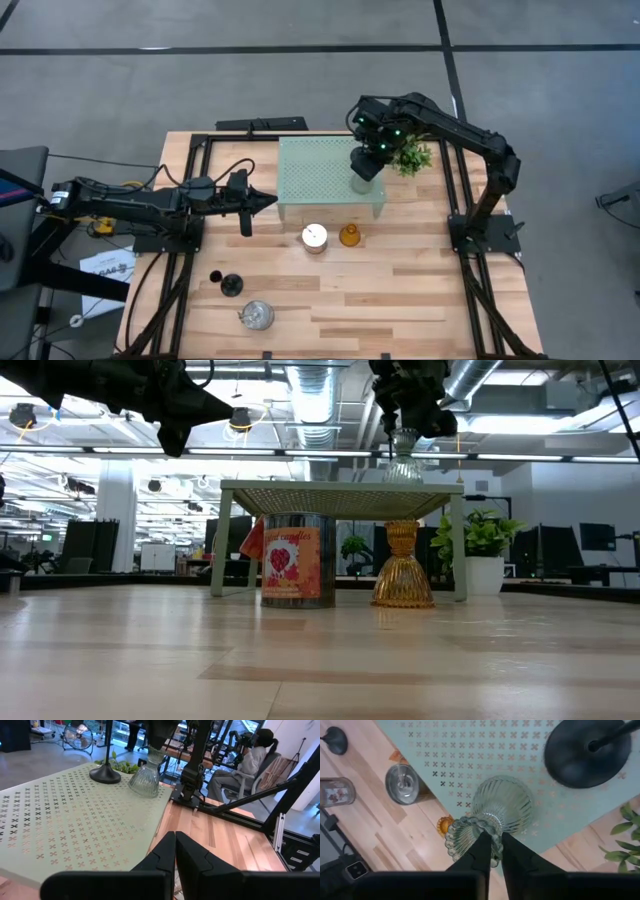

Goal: Pick & Place candle stick holders
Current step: Put the green glass candle holder on the shelf, then put the black candle holder on the shelf

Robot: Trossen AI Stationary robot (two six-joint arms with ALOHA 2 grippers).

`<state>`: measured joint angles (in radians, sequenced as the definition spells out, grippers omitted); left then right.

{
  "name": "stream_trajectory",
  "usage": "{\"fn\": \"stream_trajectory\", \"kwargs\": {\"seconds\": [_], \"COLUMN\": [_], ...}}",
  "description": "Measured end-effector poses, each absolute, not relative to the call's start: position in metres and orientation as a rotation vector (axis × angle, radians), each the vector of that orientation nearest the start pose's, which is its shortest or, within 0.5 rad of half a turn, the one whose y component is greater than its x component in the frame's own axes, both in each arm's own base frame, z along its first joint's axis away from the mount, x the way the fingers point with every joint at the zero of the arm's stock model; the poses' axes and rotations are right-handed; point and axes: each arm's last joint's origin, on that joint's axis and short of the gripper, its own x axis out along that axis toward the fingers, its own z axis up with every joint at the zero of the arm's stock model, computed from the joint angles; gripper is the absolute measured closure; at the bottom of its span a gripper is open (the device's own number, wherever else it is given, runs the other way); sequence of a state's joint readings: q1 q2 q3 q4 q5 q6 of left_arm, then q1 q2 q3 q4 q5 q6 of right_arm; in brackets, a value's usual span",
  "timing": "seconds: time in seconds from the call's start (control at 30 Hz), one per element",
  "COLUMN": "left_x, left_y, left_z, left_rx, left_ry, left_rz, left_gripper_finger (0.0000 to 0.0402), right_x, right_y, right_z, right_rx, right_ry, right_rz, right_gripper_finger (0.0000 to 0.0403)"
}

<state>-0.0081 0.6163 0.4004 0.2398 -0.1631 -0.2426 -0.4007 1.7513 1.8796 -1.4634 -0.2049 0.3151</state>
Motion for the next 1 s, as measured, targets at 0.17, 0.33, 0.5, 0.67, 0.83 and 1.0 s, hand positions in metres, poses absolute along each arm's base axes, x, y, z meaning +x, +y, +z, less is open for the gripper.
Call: {"fn": "stream_trajectory", "kwargs": {"seconds": [0.17, 0.33, 0.5, 0.67, 0.83, 1.0], "left_x": [0.153, 0.153, 0.153, 0.153, 0.153, 0.153], "left_y": [0.003, 0.003, 0.003, 0.003, 0.003, 0.003], "left_z": [0.265, 0.265, 0.265, 0.265, 0.265, 0.264], "left_rx": [-0.243, -0.243, -0.243, -0.243, -0.243, -0.243], "left_ry": [-0.042, -0.042, -0.042, -0.042, -0.042, -0.042], "left_rz": [0.151, 0.151, 0.151, 0.151, 0.151, 0.152], "left_gripper_finger": [0.039, 0.039, 0.039, 0.039, 0.039, 0.039], "right_x": [0.301, 0.301, 0.3, 0.299, 0.292, 0.284], "right_y": [-0.122, -0.122, -0.122, -0.122, -0.121, -0.111], "right_z": [0.361, 0.361, 0.367, 0.386, 0.401, 0.417], "right_rx": [0.659, 0.653, 0.65, 0.613, 0.635, 0.658], "right_ry": [1.251, 1.249, 1.232, 1.166, 1.139, 1.124], "right_rz": [-0.375, -0.369, -0.366, -0.363, -0.371, -0.314], "right_gripper_finger": [0.0339, 0.0326, 0.0323, 0.0322, 0.0322, 0.0321]}}
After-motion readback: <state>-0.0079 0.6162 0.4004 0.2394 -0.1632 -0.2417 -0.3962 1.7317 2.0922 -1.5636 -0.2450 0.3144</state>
